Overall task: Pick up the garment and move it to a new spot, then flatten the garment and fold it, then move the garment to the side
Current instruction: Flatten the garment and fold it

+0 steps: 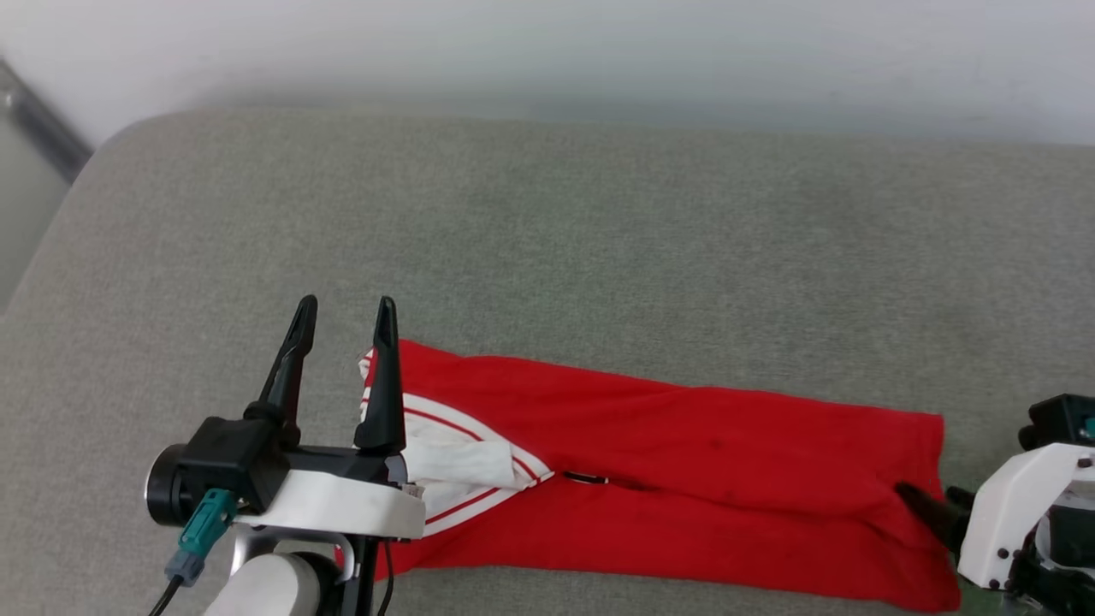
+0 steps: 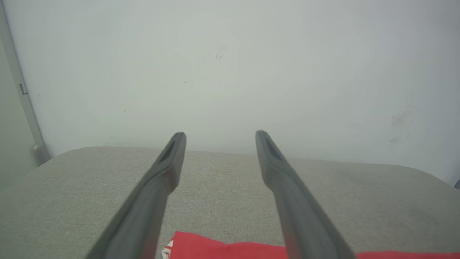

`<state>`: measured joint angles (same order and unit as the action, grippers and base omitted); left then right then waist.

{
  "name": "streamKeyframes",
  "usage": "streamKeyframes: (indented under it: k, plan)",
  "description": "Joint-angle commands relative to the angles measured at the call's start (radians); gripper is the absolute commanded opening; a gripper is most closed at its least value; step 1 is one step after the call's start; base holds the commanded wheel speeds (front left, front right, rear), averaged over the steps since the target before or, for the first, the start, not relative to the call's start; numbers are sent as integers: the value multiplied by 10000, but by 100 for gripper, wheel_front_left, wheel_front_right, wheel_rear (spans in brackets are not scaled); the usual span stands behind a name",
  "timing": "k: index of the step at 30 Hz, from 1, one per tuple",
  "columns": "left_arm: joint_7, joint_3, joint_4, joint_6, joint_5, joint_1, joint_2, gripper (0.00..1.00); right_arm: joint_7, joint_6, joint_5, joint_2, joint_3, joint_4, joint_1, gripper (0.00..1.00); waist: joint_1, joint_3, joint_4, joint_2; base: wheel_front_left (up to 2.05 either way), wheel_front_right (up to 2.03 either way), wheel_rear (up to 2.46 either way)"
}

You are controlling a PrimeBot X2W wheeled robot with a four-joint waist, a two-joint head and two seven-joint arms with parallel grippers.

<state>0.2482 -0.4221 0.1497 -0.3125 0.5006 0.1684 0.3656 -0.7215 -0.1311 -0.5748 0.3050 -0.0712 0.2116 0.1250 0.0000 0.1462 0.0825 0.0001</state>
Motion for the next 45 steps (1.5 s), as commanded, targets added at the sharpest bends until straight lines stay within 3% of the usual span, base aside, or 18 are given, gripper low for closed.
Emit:
streamKeyframes:
  k: [1, 6, 7, 8, 9, 24, 34, 38, 45]
  plan:
    - [-16, -55, 22, -45, -73, 130, -39, 100, -42, 7, -103, -90, 87, 215, 145, 100, 0, 329, 295, -1, 0, 0, 0]
    - [-22, -139, -149, -13, -148, 249, -54, 100, -379, 6, -417, -295, 435, 979, 117, 100, 0, 511, 423, -1, 0, 0, 0]
    - [-50, -170, -208, 8, -163, 240, -47, 100, -480, 4, -457, -339, 557, 1132, 95, 76, 0, 522, 436, -1, 0, 0, 0]
    - [-42, -186, -254, 22, -153, 244, -56, 100, -485, 4, -535, -373, 662, 1231, 121, 32, 0, 524, 439, -1, 0, 0, 0]
    - [-58, -205, -323, 37, -165, 246, -37, 100, -473, 3, -626, -418, 745, 1318, 159, 0, 0, 508, 431, -1, 0, 0, 0]
    - [-280, -226, -488, -118, -137, -50, 230, 100, 360, 7, -888, 539, 873, 1246, 1020, 0, 0, -377, -256, -1, 0, 0, 0]
    - [-348, -273, -381, -275, -80, -343, 246, 100, 305, 7, -531, 849, -1101, 1216, 918, 0, 0, -503, -880, -1, 0, 0, 0]
    - [-335, -275, -365, -305, -78, -353, 245, 100, -354, 6, -1211, 88, -2117, 1049, 1039, 0, 0, -488, -1025, -1, 0, 0, 0]
    - [-312, -322, -405, -287, -38, -338, 215, 100, -3266, 6, -4366, -1943, -3557, 837, 1235, 0, 0, -517, -1028, -1, 0, 0, 0]
